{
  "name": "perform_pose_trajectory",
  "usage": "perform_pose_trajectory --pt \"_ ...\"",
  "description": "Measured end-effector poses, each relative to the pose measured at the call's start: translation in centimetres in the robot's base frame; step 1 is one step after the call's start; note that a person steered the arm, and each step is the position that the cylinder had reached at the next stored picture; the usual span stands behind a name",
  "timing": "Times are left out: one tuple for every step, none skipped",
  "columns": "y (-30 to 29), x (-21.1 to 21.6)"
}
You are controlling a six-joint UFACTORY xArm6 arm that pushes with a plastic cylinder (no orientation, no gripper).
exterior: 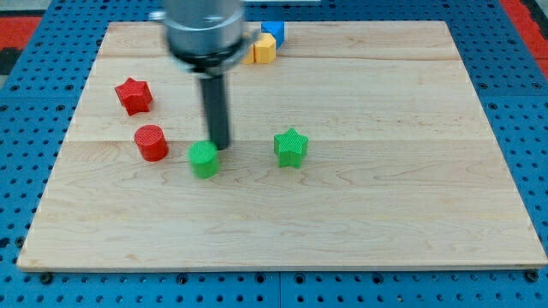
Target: Push the red circle towards the bottom left side of the board
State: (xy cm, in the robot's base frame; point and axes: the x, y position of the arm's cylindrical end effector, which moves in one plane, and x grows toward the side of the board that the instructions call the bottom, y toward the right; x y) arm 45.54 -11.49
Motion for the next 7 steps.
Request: perform_pose_trajectory --pt "-3.1 0.5" --pt "-4.7 -1.6" --pt "-5.8 -2.4" --pt "-10.0 -0.5" --pt "-11.5 3.5" --pt "-10.7 -2.4" --pt "-17.7 -1.2"
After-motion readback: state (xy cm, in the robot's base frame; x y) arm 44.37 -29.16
